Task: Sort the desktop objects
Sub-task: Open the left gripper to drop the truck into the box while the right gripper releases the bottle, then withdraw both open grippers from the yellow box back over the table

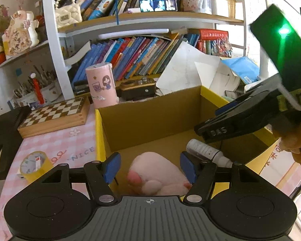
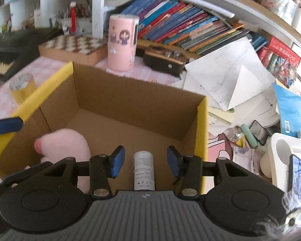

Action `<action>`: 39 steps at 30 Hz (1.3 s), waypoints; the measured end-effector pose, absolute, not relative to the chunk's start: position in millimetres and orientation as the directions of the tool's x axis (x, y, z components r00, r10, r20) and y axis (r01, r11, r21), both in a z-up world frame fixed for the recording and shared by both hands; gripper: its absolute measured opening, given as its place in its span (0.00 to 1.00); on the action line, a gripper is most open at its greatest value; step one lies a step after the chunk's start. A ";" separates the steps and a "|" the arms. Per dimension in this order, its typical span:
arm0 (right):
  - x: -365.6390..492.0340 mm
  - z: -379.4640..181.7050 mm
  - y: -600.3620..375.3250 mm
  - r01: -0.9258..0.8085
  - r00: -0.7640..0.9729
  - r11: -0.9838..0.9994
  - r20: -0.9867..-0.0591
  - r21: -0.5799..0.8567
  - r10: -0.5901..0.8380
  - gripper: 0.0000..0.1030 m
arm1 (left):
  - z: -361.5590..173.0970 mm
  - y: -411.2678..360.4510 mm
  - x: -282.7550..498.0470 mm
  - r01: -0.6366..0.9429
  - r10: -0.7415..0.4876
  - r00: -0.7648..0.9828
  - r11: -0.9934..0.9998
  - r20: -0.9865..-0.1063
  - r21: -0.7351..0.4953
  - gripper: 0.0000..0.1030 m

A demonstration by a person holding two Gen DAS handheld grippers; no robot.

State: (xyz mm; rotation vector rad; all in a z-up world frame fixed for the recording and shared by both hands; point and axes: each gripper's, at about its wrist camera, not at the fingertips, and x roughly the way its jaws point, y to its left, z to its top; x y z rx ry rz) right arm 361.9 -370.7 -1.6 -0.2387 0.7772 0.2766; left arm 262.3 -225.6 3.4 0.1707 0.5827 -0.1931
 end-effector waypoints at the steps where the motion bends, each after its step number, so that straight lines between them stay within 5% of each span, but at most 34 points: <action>1: 357.5 2.7 -373.4 -0.321 0.690 0.942 -0.705 -0.096 0.164 0.44 | 5.6 -225.0 260.1 0.226 -0.131 0.821 0.968 -0.555 0.106 0.67; 7: 317.9 28.2 -389.0 -0.246 0.769 0.969 -0.614 -0.026 0.179 0.49 | 22.7 -212.5 238.9 0.189 -0.109 0.848 0.977 -0.519 0.103 0.77; 15: 250.1 36.9 -400.0 -0.148 0.824 0.986 -0.543 0.071 0.163 0.73 | 25.1 -189.2 205.7 0.126 -0.070 0.848 0.989 -0.525 0.071 0.88; 39: 126.9 -1.0 -299.2 -0.013 0.757 0.996 -0.650 0.088 0.068 0.72 | -5.8 -105.2 117.2 0.165 -0.115 0.771 0.986 -0.626 0.021 0.90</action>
